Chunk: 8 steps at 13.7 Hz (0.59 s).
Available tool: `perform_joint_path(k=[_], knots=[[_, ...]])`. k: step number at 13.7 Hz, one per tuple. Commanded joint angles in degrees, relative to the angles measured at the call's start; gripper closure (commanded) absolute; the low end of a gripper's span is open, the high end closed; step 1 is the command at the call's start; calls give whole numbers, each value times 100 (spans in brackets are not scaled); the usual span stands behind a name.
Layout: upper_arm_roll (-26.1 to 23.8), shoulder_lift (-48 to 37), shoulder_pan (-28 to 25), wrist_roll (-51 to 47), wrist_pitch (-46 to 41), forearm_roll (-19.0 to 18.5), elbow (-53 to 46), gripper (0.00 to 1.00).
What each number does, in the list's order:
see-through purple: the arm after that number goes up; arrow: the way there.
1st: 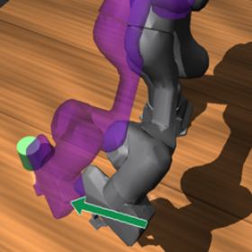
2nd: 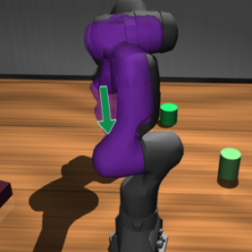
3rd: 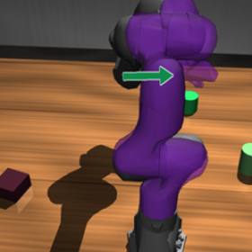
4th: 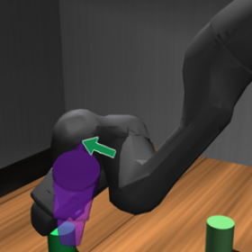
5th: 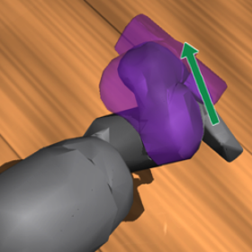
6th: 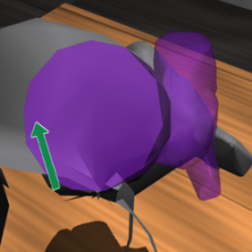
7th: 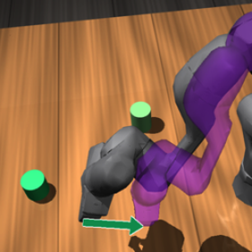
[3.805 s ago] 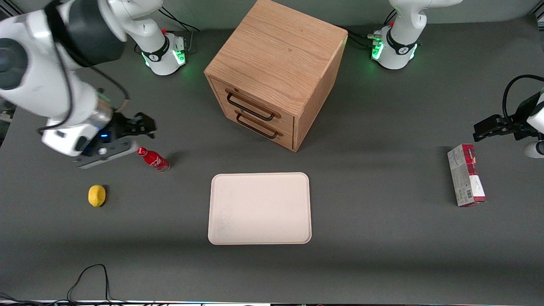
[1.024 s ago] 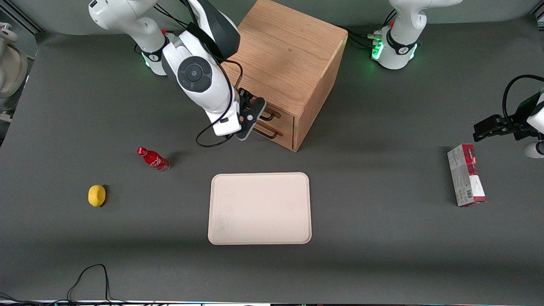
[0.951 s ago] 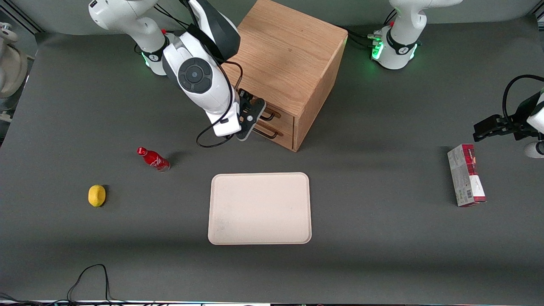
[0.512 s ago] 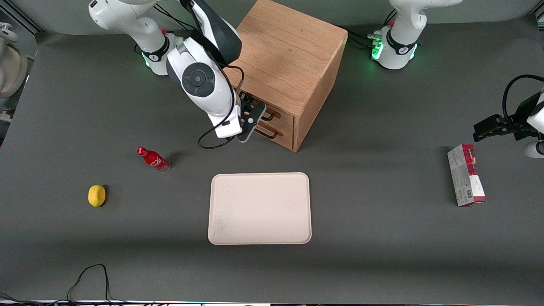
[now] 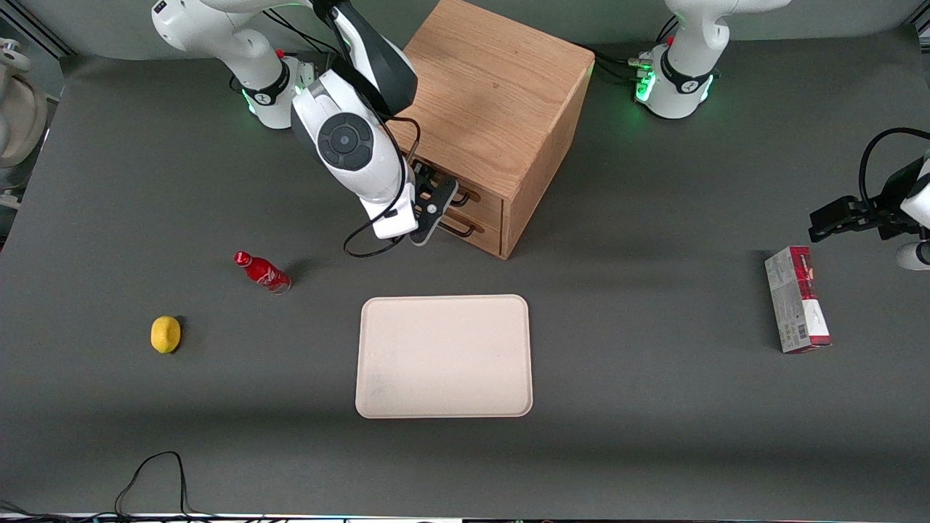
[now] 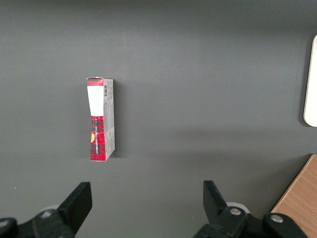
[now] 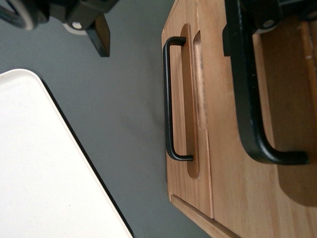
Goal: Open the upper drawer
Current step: 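Pull the handle outward with the right gripper, sliding the drawer open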
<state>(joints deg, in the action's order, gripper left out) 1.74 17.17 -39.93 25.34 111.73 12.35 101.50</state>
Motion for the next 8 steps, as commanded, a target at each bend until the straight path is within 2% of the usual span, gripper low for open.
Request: perform_joint_path(k=[1, 8], knots=[[98, 164, 46, 462, 208, 127, -139, 0], [98, 323, 459, 771, 200, 188, -508, 0]])
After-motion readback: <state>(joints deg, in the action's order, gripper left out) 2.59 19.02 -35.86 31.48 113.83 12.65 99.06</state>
